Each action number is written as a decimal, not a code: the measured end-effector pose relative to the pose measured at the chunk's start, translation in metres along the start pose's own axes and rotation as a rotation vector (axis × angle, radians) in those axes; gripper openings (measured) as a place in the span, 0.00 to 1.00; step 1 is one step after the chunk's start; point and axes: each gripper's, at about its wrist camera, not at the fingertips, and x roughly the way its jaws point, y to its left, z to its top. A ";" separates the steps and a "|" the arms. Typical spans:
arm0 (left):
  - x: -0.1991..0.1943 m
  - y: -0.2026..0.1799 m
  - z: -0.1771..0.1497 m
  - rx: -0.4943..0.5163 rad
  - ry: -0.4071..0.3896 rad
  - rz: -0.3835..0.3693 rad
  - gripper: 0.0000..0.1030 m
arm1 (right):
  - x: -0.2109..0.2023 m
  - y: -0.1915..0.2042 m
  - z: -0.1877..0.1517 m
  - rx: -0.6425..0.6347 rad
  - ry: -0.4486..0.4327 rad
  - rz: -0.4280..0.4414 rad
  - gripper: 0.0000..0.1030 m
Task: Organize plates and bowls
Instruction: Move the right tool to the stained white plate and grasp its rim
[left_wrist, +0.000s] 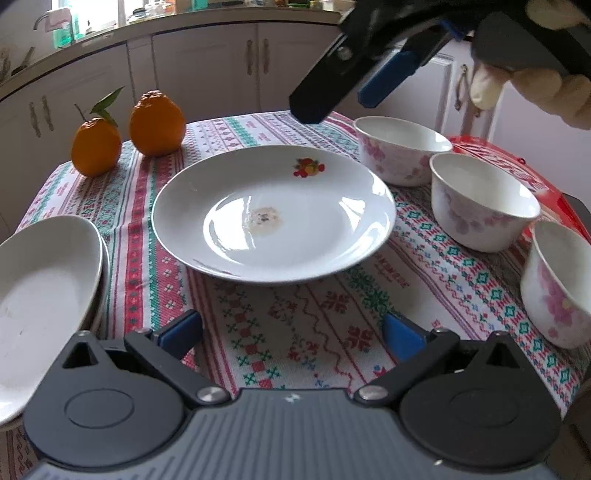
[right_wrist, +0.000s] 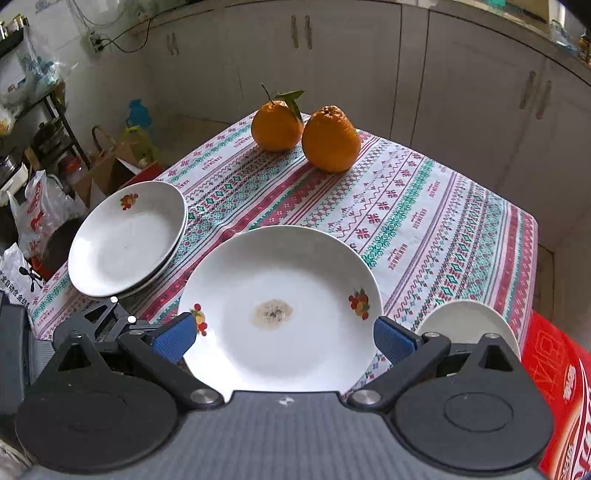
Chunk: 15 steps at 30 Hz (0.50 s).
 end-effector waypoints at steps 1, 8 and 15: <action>0.000 -0.001 0.000 -0.004 -0.005 0.006 1.00 | 0.002 -0.002 0.002 -0.003 0.004 0.008 1.00; 0.002 0.000 0.003 -0.015 -0.012 0.028 1.00 | 0.022 -0.025 0.018 0.009 0.062 0.040 1.00; 0.005 0.004 0.006 -0.040 -0.021 0.041 1.00 | 0.046 -0.036 0.030 -0.002 0.100 0.054 1.00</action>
